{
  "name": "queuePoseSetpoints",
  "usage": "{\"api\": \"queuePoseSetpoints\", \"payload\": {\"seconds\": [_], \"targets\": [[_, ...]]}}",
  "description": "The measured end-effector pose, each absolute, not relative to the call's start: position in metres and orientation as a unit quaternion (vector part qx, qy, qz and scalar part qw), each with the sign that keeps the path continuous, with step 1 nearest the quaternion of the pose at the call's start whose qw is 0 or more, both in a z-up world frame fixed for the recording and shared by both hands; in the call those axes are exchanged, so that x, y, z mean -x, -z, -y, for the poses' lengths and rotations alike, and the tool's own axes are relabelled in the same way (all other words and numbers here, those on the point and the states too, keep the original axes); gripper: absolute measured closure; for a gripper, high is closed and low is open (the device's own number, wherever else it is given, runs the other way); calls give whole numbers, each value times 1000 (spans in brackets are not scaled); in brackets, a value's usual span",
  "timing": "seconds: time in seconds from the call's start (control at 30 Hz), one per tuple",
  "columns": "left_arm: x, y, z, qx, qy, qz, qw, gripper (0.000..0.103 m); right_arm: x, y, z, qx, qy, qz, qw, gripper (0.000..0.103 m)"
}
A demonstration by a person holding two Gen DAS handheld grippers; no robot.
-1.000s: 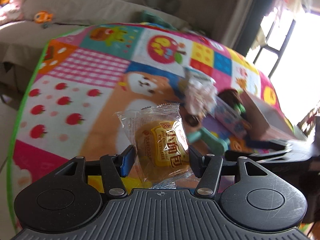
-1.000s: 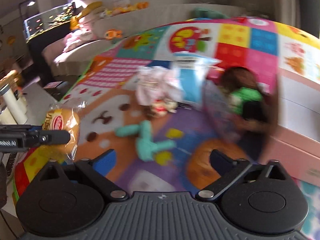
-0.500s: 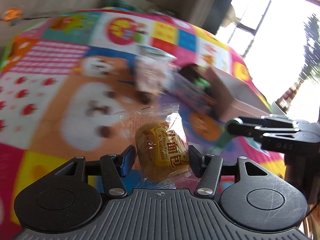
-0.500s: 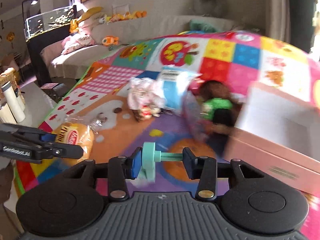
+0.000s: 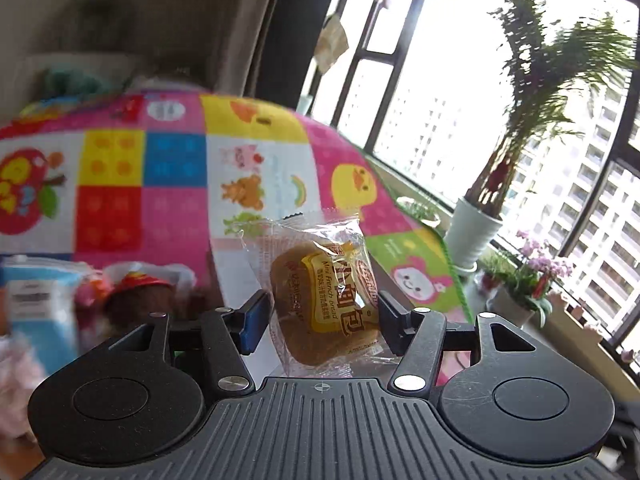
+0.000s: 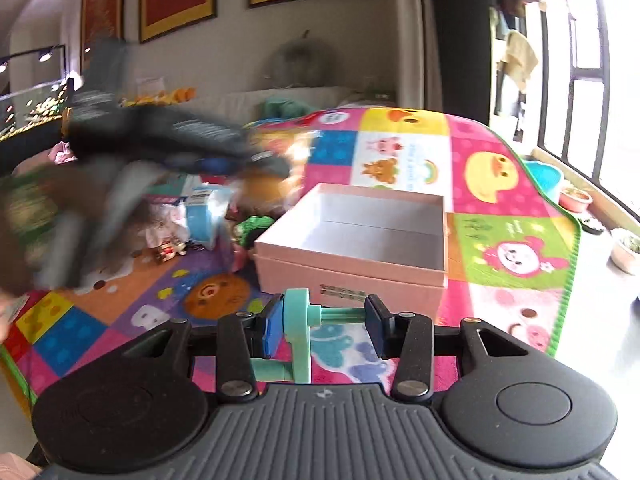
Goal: Organize objects
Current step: 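Drop the bun into the pink box with the left gripper while the right gripper carries the teal toy there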
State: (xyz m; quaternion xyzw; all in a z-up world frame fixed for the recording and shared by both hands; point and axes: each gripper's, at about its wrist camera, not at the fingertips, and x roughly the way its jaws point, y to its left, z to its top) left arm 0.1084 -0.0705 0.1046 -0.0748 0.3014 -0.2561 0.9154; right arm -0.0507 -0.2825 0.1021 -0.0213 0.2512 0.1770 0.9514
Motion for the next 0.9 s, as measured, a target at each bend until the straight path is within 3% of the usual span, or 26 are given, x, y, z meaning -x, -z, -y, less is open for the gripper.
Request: {"api": "queuePoseSetpoints", "payload": {"seconds": [0.17, 0.6, 0.9], "targets": [[-146, -58, 97, 47, 239, -409, 880, 41, 53, -103, 293, 17, -169, -239, 956, 61], [-93, -70, 67, -7, 257, -336, 906, 42, -16, -127, 300, -34, -121, -232, 965, 61], [-35, -64, 19, 70, 248, -316, 913, 42, -73, -146, 294, -43, -100, -248, 963, 61]]}}
